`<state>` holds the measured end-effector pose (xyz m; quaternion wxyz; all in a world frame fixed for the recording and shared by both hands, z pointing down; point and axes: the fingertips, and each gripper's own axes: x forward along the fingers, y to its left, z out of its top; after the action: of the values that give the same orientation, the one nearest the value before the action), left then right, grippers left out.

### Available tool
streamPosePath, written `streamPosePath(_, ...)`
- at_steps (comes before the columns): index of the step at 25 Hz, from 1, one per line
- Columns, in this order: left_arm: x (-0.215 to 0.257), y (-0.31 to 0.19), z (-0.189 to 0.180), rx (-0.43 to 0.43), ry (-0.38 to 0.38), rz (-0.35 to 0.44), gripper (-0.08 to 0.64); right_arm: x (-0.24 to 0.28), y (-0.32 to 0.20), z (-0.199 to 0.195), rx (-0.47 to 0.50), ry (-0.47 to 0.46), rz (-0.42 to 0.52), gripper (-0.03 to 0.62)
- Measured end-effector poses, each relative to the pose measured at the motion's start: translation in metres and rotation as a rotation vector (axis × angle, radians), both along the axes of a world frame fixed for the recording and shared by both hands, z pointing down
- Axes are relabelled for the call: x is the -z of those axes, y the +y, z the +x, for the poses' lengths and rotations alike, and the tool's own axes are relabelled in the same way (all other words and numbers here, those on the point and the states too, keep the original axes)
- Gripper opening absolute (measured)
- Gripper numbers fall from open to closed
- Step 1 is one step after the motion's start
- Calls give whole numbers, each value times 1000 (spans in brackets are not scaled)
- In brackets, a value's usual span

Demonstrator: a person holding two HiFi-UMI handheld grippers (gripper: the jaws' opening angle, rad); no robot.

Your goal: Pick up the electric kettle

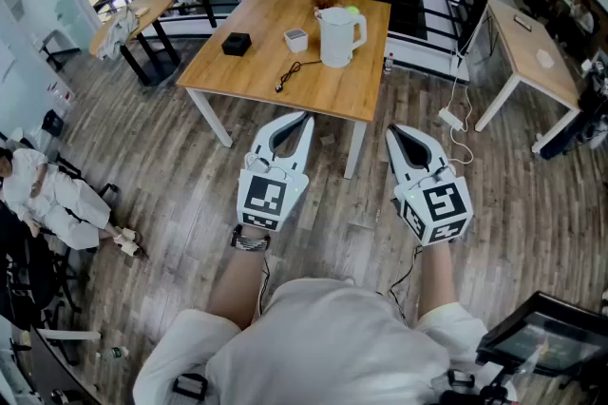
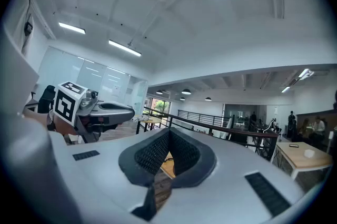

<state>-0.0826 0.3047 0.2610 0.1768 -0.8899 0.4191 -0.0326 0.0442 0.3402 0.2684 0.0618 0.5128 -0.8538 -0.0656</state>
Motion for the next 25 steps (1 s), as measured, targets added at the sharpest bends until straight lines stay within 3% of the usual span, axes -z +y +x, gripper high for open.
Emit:
streamPosePath(6, -2, -10, 2, 0, 2, -6, 9, 3, -9, 2, 25, -74, 13, 9)
streamPosePath(25, -22, -22, 45, 22, 18, -42, 9, -10, -31, 45, 52, -90, -26, 9)
